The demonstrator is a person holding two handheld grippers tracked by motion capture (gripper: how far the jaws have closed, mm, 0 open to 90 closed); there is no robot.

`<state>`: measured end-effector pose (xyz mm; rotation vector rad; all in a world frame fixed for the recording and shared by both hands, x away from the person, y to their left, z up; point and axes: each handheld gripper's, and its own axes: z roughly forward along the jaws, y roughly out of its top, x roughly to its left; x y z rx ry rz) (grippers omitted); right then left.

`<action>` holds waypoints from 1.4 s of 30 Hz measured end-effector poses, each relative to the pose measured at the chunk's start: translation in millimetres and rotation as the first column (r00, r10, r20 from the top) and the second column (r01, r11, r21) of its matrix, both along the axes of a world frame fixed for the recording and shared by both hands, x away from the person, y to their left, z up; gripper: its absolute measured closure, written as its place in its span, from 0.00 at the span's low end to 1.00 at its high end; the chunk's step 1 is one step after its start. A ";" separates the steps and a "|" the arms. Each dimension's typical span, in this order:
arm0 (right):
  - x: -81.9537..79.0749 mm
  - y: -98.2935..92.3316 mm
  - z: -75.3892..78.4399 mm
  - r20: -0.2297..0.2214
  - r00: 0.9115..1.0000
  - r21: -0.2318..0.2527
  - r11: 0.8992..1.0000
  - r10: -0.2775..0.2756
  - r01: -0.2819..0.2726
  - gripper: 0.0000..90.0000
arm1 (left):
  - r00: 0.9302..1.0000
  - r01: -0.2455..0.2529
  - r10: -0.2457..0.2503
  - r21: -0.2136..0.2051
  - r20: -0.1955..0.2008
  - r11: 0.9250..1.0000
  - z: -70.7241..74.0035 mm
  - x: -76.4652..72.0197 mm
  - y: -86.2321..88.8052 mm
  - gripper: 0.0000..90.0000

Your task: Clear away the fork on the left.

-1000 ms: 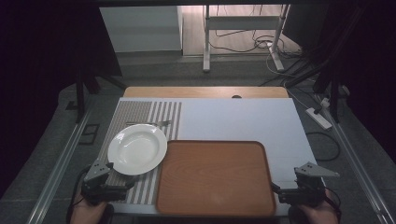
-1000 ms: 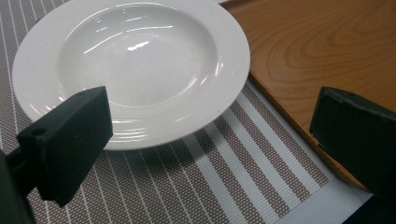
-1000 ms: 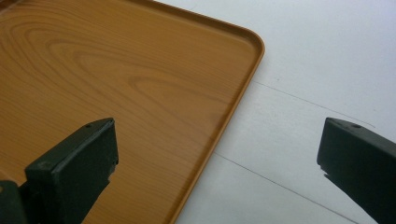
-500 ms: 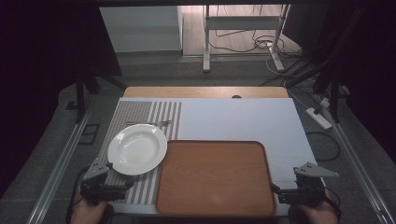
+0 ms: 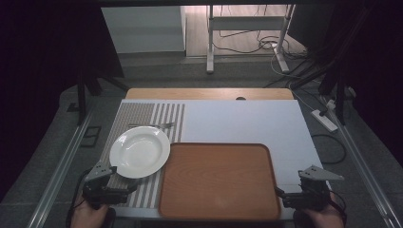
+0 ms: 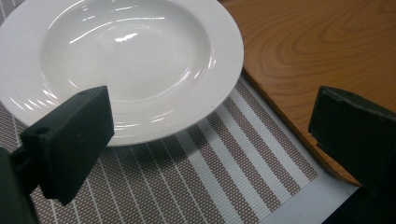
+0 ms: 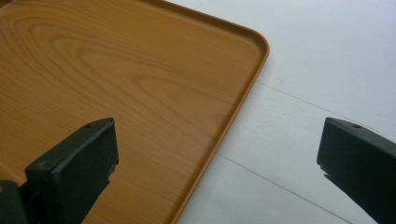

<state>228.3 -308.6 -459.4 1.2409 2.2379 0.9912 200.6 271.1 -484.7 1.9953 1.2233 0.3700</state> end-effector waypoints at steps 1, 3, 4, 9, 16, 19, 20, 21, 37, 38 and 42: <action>0.0 0.0 0.0 0.000 1.000 -0.001 1.000 0.001 -0.001 0.00 | 1.000 0.000 0.000 0.002 -0.001 1.000 0.0 0.1 -0.4 0.02; 0.1 0.2 -0.1 0.000 1.000 -0.002 1.000 0.001 -0.001 0.00 | 1.000 0.000 0.000 0.009 0.001 1.000 0.1 0.0 -1.6 0.01; 0.1 0.2 -0.1 0.000 1.000 -0.002 1.000 0.000 0.000 0.00 | 1.000 0.001 -0.001 0.010 0.002 1.000 0.1 0.1 -1.7 0.01; 0.1 0.4 -0.1 -0.002 1.000 -0.006 1.000 0.003 -0.003 0.00 | 1.000 0.002 -0.002 -0.038 -0.007 0.999 -0.3 1.1 3.2 0.00; 0.2 0.7 -0.2 -0.005 1.000 -0.010 1.000 0.005 -0.005 0.00 | 1.000 -0.002 0.002 -0.056 0.002 0.998 0.4 2.7 5.5 0.00; 0.2 0.7 -0.1 -0.006 1.000 -0.009 1.000 0.005 -0.005 0.00 | 1.000 -0.002 0.001 -0.042 -0.011 0.999 -0.2 5.4 4.5 0.00; 0.3 0.7 -0.1 -0.007 1.000 -0.010 1.000 0.006 -0.006 0.00 | 1.000 -0.002 0.002 -0.035 -0.010 0.999 -0.3 6.0 3.9 0.00; 0.3 0.7 -0.1 -0.007 1.000 -0.011 1.000 0.007 -0.007 0.00 | 1.000 -0.001 0.000 -0.028 -0.013 1.000 -0.3 6.7 3.4 0.00; 0.7 1.6 -0.8 -0.011 1.000 -0.013 1.000 0.010 -0.010 0.00 | 0.999 -0.009 0.010 0.029 -0.042 1.000 1.1 22.2 -0.5 0.00; 0.9 1.7 -0.8 -0.012 1.000 -0.014 1.000 0.010 -0.011 0.00 | 0.999 -0.008 0.009 0.026 -0.047 1.000 0.2 26.1 -0.7 0.00; 1.1 1.9 -0.9 -0.015 1.000 -0.019 1.000 0.013 -0.013 0.00 | 0.998 -0.014 0.015 0.027 -0.057 1.000 -2.4 33.0 0.1 0.00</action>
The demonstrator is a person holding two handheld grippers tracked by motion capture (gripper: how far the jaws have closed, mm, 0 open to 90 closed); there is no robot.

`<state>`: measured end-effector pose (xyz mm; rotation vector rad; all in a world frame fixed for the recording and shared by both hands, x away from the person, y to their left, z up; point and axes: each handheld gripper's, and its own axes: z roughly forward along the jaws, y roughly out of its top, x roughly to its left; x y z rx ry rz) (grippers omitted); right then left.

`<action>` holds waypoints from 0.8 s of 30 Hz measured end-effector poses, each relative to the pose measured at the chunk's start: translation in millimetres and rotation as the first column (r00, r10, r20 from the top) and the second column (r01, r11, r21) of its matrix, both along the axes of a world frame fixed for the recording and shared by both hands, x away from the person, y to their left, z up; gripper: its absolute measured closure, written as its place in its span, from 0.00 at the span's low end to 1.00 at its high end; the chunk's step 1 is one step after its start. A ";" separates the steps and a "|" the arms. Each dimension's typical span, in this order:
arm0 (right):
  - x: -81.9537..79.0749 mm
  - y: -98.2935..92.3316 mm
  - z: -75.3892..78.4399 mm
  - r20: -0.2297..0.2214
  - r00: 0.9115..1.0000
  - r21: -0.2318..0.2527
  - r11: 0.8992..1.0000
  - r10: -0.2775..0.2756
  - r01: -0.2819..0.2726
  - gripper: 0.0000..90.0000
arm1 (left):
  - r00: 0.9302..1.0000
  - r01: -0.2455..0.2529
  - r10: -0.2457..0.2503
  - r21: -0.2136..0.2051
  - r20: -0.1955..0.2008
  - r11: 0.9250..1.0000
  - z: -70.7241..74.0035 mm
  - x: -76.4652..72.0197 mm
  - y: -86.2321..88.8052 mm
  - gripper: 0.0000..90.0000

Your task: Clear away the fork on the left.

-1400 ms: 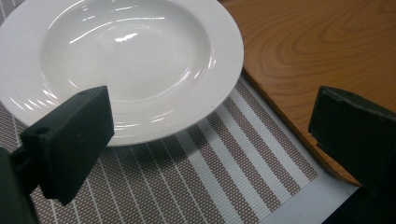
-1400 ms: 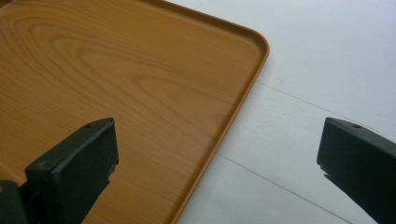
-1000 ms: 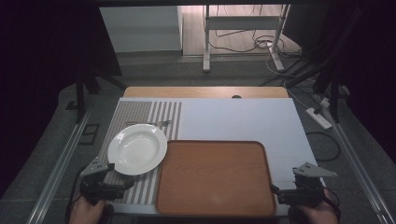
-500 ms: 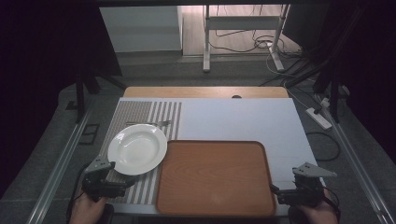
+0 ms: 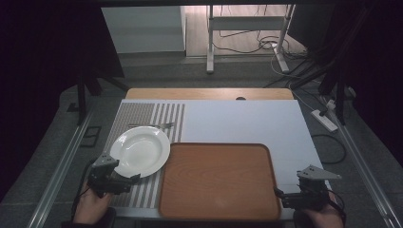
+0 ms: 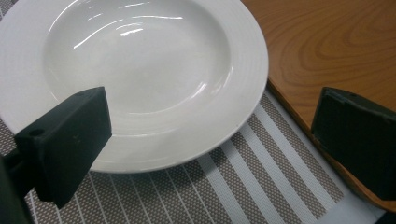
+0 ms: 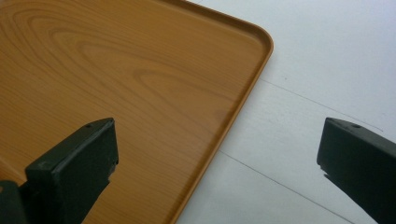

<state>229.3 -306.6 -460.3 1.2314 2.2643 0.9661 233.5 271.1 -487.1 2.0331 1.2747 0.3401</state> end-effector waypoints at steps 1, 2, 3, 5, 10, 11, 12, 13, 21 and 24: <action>0.0 0.0 0.0 0.000 1.000 -0.001 1.000 0.001 -0.001 0.00 | 1.000 -0.003 0.003 0.000 -0.001 1.000 -0.4 1.5 0.1 0.00; 0.0 0.1 0.0 0.000 1.000 -0.001 1.000 0.001 -0.001 0.00 | 1.000 -0.005 0.005 0.002 0.000 1.000 -0.6 3.1 0.2 0.00; 0.0 0.1 0.0 0.000 1.000 -0.002 1.000 0.001 -0.001 0.00 | 1.000 -0.008 0.008 0.002 0.001 1.000 -0.6 4.7 0.1 0.00; 0.1 0.2 -0.1 -0.001 1.000 -0.002 1.000 0.001 -0.001 0.00 | 1.000 -0.010 0.010 0.005 0.004 1.000 -0.5 8.4 -0.1 0.00; 0.2 0.5 -0.2 -0.002 1.000 -0.005 1.000 0.003 -0.003 0.00 | 1.000 -0.019 0.019 0.002 0.003 1.000 -1.2 20.1 -1.2 0.00; 0.1 0.6 -0.2 -0.002 1.000 -0.006 1.000 0.003 -0.003 0.00 | 1.000 -0.020 0.019 0.006 0.004 1.000 -1.7 22.6 -1.5 0.00; 0.2 0.6 -0.3 -0.002 1.000 -0.004 1.000 0.004 -0.004 0.00 | 1.000 -0.021 0.020 0.012 0.002 1.000 -2.1 25.2 -1.9 0.00; 0.2 0.6 -0.4 -0.002 1.000 -0.004 1.000 0.005 -0.005 0.00 | 1.000 -0.026 0.026 0.016 0.000 1.000 -2.5 27.8 -2.4 0.00; 0.5 0.6 -0.4 -0.005 1.000 -0.008 1.000 0.008 -0.008 0.00 | 0.998 -0.055 0.056 0.038 -0.009 0.998 -4.4 50.2 -6.5 0.00; 0.5 0.7 -0.5 -0.005 1.000 -0.009 1.000 0.008 -0.008 0.00 | 0.998 -0.056 0.057 0.047 -0.007 0.997 -5.0 57.6 -7.6 0.00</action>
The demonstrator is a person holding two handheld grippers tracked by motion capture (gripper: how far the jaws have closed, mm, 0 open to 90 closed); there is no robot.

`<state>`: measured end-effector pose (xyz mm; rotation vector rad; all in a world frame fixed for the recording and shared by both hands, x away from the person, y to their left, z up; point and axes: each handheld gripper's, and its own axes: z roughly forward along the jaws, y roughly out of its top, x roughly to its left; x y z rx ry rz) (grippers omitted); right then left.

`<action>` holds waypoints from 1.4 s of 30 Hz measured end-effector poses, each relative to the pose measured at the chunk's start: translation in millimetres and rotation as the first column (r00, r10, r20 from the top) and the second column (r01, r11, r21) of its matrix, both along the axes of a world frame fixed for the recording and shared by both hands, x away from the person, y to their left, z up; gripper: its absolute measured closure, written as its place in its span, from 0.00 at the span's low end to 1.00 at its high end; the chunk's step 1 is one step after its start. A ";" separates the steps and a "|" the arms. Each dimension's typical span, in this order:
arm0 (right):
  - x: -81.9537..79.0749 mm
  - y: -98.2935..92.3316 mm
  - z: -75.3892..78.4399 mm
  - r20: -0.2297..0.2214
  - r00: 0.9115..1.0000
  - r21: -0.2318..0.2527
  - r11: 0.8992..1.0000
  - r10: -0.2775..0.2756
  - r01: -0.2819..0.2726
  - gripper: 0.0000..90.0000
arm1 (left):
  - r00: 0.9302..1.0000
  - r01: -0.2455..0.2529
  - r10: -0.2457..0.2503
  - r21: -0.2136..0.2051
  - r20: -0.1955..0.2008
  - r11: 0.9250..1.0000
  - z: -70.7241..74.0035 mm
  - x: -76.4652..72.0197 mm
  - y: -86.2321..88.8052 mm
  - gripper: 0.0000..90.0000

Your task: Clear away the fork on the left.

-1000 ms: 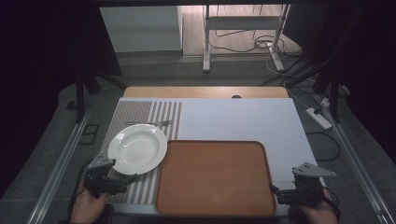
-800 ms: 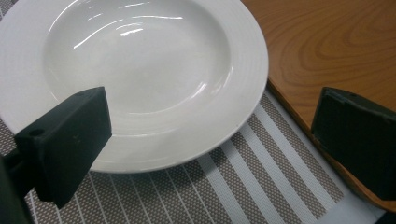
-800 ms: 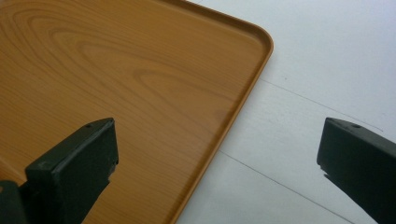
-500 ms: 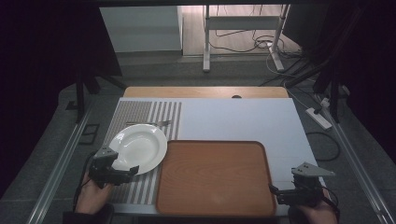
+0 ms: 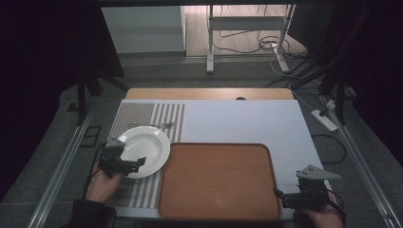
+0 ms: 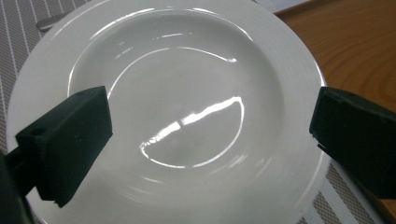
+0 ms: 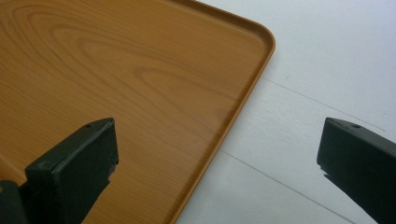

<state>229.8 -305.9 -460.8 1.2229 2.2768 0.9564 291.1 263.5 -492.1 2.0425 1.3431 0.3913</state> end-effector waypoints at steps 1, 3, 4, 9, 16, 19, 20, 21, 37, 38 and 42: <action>0.0 0.0 0.0 0.000 1.000 0.000 1.000 0.000 0.000 0.00 | 1.000 0.003 -0.003 0.000 0.000 1.000 -0.1 2.2 -0.1 0.00; 0.2 0.0 -0.1 -0.001 1.000 0.000 1.000 0.000 0.000 0.00 | 1.000 0.006 -0.006 -0.002 -0.002 1.000 -0.2 6.5 -0.1 0.00; 0.2 0.0 -0.1 -0.002 1.000 0.000 1.000 0.000 0.000 0.00 | 1.000 0.009 -0.009 -0.003 -0.004 1.000 -0.4 8.7 -0.1 0.00; 0.3 0.2 -0.2 -0.004 1.000 -0.002 1.000 0.002 -0.002 0.00 | 1.000 0.015 -0.015 0.010 -0.010 1.000 -1.6 20.1 -0.5 0.00; 0.6 0.5 -0.5 -0.006 1.000 -0.003 1.000 0.001 -0.001 0.00 | 0.999 0.033 -0.033 0.008 -0.013 0.999 -1.2 36.0 1.8 0.00; 0.6 0.5 -0.4 -0.007 1.000 -0.004 1.000 0.002 -0.002 0.00 | 0.999 0.044 -0.044 -0.006 -0.019 0.999 -2.3 40.6 3.0 0.00; 0.6 0.5 -0.5 -0.008 1.000 -0.004 1.000 0.003 -0.003 0.00 | 0.999 0.041 -0.042 -0.007 -0.026 0.999 -3.5 44.9 3.5 0.00; 0.6 0.5 -0.5 -0.008 1.000 -0.003 1.000 0.003 -0.003 0.00 | 0.999 0.040 -0.040 -0.006 -0.029 0.999 -4.1 46.9 3.9 0.00; 1.0 0.8 -0.6 -0.013 1.000 -0.010 1.000 0.005 -0.005 0.00 | 0.999 0.025 -0.025 -0.002 -0.046 1.000 -7.0 73.4 9.6 0.00; 1.0 0.8 -0.6 -0.014 1.000 -0.010 1.000 0.005 -0.006 0.00 | 0.999 0.025 -0.025 -0.001 -0.047 1.000 -6.9 75.3 9.7 0.00; 1.0 0.8 -0.6 -0.014 1.000 -0.009 1.000 0.005 -0.005 0.00 | 0.998 0.021 -0.021 -0.005 -0.051 1.000 -6.6 83.8 10.7 0.00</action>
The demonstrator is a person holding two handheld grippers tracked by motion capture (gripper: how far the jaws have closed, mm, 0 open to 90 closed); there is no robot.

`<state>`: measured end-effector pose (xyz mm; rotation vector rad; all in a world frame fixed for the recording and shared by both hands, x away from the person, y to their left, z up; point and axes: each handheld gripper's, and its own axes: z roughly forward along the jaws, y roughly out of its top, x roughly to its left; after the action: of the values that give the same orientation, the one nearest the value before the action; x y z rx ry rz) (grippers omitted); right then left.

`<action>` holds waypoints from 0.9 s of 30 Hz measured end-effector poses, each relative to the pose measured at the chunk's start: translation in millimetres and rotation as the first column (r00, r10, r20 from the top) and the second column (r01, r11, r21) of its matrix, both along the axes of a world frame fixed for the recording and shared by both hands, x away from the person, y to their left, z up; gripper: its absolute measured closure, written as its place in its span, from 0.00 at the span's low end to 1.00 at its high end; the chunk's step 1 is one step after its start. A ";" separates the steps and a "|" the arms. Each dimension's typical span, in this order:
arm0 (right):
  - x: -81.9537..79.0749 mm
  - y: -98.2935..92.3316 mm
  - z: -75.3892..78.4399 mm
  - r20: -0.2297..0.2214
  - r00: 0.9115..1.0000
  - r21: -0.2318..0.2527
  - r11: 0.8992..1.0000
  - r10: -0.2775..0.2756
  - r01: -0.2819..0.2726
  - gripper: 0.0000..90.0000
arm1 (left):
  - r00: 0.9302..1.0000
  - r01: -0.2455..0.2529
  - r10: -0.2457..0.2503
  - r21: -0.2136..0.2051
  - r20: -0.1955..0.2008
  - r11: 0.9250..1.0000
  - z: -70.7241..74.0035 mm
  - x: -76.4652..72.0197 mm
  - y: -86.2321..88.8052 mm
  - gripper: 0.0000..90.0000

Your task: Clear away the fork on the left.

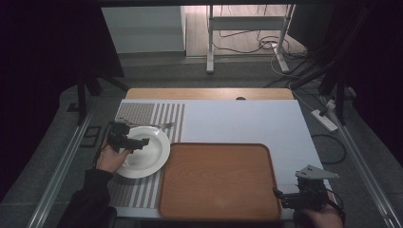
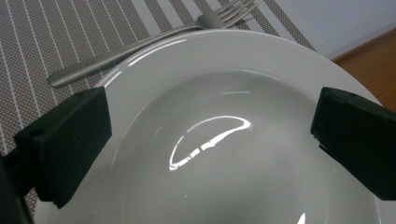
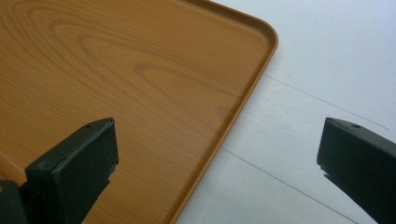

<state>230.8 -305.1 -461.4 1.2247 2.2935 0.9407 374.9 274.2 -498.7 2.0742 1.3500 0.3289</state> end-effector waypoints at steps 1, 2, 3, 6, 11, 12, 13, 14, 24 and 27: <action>0.0 0.0 0.0 0.000 1.000 0.000 1.000 0.000 0.000 0.00 | 1.000 -0.002 0.002 -0.003 -0.001 1.000 -0.1 2.3 0.4 0.00; 0.1 0.0 0.0 -0.001 1.000 0.000 1.000 0.000 0.000 0.00 | 1.000 -0.003 0.003 -0.006 -0.003 1.000 -0.2 4.6 0.9 0.00; 0.1 0.0 0.0 0.000 1.000 0.000 1.000 0.000 0.000 0.00 | 1.000 0.000 0.000 -0.014 -0.007 1.000 -0.5 7.1 1.6 0.00; 0.2 0.0 -0.2 0.000 1.000 0.000 1.000 -0.002 0.002 0.00 | 1.000 0.003 -0.003 -0.025 -0.023 1.000 -2.2 13.6 3.5 0.00; 0.3 0.0 -0.3 -0.001 1.000 0.000 1.000 -0.001 0.001 0.00 | 0.999 -0.003 0.001 -0.035 -0.040 0.999 -4.2 21.4 5.8 0.00; 0.3 0.0 -0.3 -0.001 1.000 0.000 1.000 -0.001 0.001 0.00 | 0.999 -0.003 0.001 -0.035 -0.040 0.999 -4.2 21.4 5.8 0.00; 0.3 0.2 -0.3 -0.002 1.000 -0.001 1.000 0.000 0.000 0.00 | 0.999 -0.005 0.003 -0.035 -0.037 0.999 -3.6 23.6 6.8 0.00; 0.3 0.2 -0.3 -0.002 1.000 -0.001 1.000 0.001 -0.001 0.00 | 0.999 -0.007 0.006 -0.039 -0.035 0.999 -3.0 24.6 7.2 0.00; 0.4 0.2 -0.4 -0.004 1.000 -0.002 1.000 0.002 -0.002 0.00 | 1.000 -0.017 0.017 -0.013 -0.020 1.000 2.6 39.7 7.8 0.00; 0.5 0.1 -0.3 -0.005 1.000 -0.002 1.000 0.003 -0.003 0.00 | 0.999 -0.025 0.025 0.008 -0.022 1.000 2.6 45.1 8.4 0.00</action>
<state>231.3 -305.0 -461.7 1.2247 2.3004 0.9375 420.0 282.6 -496.1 2.0741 1.3902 0.3232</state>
